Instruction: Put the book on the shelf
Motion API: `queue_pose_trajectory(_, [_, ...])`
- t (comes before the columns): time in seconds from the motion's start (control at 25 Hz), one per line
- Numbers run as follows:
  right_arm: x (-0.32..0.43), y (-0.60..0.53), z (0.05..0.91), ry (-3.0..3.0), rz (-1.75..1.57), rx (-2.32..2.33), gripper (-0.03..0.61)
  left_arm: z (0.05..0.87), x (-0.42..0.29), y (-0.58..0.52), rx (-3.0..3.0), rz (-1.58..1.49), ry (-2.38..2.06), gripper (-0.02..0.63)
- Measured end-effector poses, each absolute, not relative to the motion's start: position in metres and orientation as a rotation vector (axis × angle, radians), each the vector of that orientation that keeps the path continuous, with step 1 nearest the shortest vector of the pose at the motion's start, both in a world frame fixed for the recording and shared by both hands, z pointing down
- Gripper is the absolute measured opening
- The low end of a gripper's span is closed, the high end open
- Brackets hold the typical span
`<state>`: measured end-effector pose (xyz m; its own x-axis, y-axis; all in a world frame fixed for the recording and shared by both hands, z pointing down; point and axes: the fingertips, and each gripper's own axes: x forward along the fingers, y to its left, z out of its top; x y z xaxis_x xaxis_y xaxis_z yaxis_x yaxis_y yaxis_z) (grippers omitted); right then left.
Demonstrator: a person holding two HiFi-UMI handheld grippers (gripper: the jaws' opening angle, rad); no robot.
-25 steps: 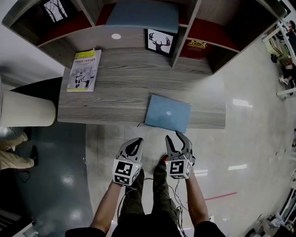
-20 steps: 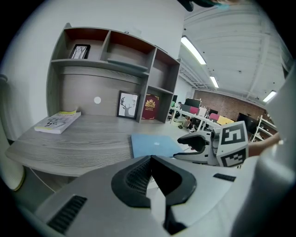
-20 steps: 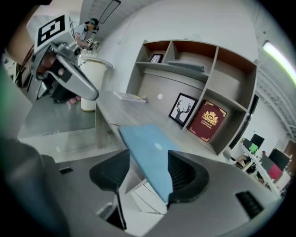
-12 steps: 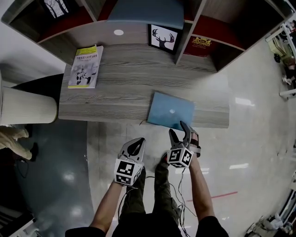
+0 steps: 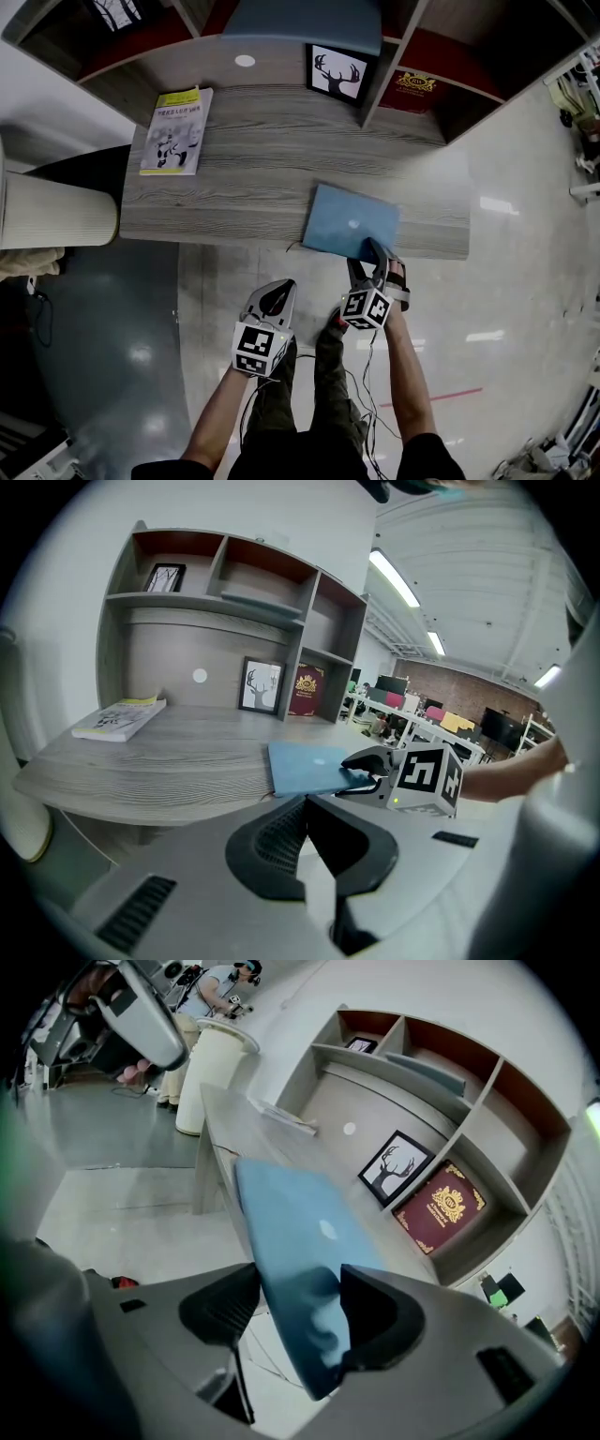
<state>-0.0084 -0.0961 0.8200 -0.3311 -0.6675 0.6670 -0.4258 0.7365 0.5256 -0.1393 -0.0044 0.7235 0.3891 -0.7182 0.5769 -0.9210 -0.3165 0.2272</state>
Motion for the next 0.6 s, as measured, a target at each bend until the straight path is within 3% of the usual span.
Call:
queue_pose_trajectory(0.36, [-0.009,-0.095,0.818,-1.952,-0.332,0.801,0.27,0.722,-0.15,-0.006,2.108,0.519,-1.431,0.008])
queue_pose_trajectory(0.6, [-0.008,-0.089,0.814,-1.939,-0.362,0.772,0.226,0.718,-0.154,-0.007,2.098,0.521,-1.445,0.008])
